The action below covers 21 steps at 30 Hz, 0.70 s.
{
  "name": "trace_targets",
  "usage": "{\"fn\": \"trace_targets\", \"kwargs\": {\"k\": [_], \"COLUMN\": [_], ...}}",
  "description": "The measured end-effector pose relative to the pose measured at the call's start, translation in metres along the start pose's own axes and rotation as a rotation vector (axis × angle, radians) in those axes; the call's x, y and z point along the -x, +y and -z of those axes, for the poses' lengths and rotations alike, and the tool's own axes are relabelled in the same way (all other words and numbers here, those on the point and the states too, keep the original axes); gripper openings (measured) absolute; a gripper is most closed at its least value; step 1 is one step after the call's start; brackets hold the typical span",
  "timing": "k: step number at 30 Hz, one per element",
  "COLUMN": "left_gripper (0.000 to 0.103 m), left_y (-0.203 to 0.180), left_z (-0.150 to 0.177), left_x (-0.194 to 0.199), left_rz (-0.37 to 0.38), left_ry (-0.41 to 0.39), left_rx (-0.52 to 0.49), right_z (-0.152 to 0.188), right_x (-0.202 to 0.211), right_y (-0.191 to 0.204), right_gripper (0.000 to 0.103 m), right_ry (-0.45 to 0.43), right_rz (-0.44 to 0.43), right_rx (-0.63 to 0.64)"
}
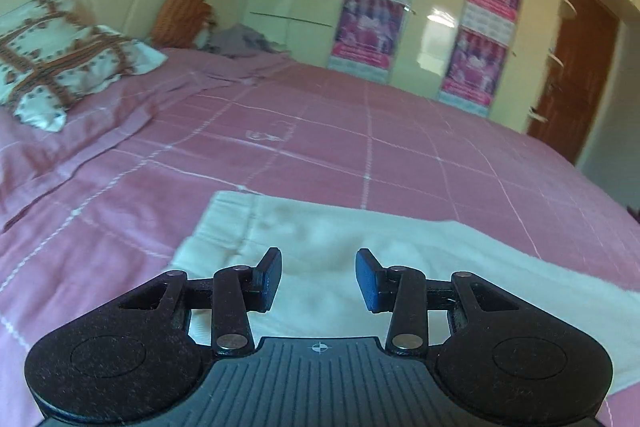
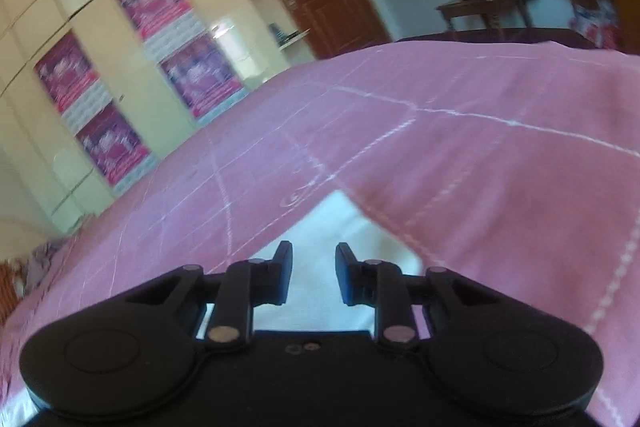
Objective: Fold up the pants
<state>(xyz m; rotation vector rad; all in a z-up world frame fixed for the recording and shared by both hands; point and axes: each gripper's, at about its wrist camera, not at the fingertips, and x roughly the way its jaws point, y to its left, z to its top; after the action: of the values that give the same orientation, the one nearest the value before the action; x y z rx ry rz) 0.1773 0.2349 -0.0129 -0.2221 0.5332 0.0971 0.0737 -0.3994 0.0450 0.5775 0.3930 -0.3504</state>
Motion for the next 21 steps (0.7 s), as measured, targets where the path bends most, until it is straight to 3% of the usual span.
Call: {"fn": "trace_targets", "kwargs": {"k": [4, 7, 10, 11, 12, 13, 14, 16, 21], "left_gripper": [0.040, 0.040, 0.040, 0.040, 0.040, 0.040, 0.040, 0.040, 0.040], "left_y": [-0.041, -0.052, -0.049, -0.047, -0.041, -0.037, -0.030, -0.021, -0.013], "left_z": [0.012, 0.034, 0.040, 0.040, 0.041, 0.041, 0.042, 0.043, 0.049], "left_x": [-0.032, -0.047, -0.038, -0.035, -0.033, -0.031, -0.030, -0.029, -0.035], "left_rz": [0.030, 0.001, 0.006, 0.007, 0.001, -0.004, -0.001, 0.023, 0.047], "left_ry": [0.099, 0.202, 0.182, 0.176, 0.166, 0.166, 0.168, 0.170, 0.156], "left_rx": [-0.094, -0.127, -0.121, -0.113, -0.107, -0.103, -0.095, -0.063, -0.015], "right_z": [0.002, 0.011, 0.024, 0.023, 0.019, 0.014, 0.011, 0.001, -0.025], "right_x": [-0.037, -0.066, -0.093, -0.094, -0.092, -0.081, -0.069, -0.046, 0.015], "right_y": [0.070, 0.092, 0.101, 0.097, 0.090, 0.082, 0.075, 0.054, -0.030], "right_gripper": [0.023, 0.023, 0.013, 0.007, 0.008, 0.015, 0.028, 0.029, 0.026], "right_ry": [0.096, 0.206, 0.323, 0.309, 0.294, 0.251, 0.194, 0.097, -0.035], "right_rz": [-0.080, -0.156, -0.067, -0.053, -0.035, -0.013, 0.004, 0.016, 0.043], "right_rx": [0.264, 0.275, 0.332, 0.297, 0.241, 0.191, 0.174, 0.131, -0.137]}}
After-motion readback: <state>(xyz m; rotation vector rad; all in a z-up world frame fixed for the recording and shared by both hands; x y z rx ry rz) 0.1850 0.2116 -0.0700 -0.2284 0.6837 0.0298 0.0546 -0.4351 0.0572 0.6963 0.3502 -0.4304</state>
